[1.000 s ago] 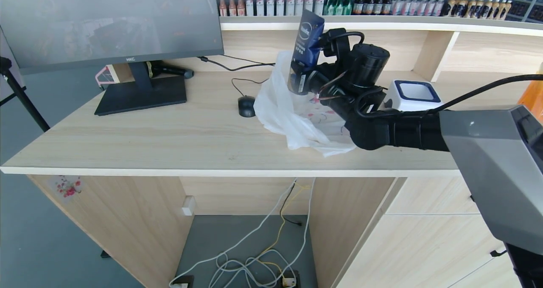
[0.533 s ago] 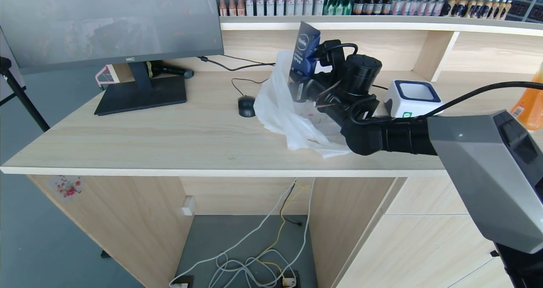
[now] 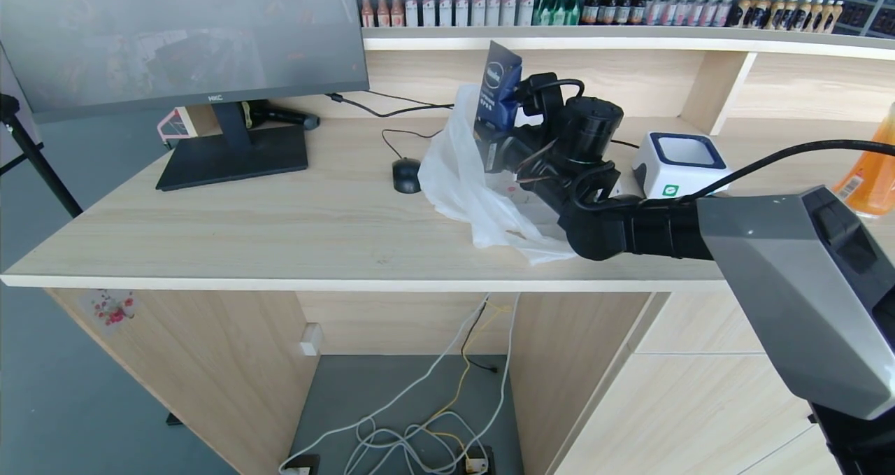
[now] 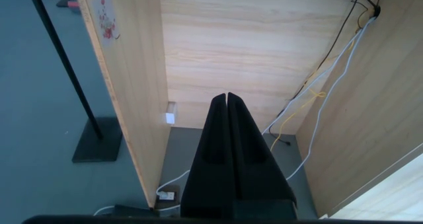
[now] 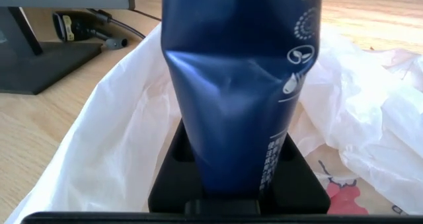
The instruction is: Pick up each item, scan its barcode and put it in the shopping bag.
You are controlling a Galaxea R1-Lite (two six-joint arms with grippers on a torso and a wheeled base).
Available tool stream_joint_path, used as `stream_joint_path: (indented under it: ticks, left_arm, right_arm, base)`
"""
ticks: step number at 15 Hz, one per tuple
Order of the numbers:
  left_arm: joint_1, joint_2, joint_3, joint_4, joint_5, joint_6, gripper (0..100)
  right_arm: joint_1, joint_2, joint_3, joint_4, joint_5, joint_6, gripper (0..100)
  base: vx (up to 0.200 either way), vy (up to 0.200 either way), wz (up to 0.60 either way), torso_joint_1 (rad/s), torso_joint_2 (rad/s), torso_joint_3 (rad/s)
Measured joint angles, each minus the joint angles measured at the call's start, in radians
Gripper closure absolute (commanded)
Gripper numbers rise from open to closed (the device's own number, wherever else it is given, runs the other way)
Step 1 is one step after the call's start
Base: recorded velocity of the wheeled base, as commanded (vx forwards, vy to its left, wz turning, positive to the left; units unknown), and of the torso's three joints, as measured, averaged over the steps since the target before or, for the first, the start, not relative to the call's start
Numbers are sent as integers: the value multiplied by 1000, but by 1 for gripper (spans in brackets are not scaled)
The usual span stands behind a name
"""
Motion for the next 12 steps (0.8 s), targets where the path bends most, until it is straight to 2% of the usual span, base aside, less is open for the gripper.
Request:
stream_joint_path:
  ticks: [12]
  left_arm:
    - [0,0,0,1,0,0,100]
  right_arm:
    - [1,20,4,2,-22,1,100]
  base:
    - [0,0,0,0,0,0]
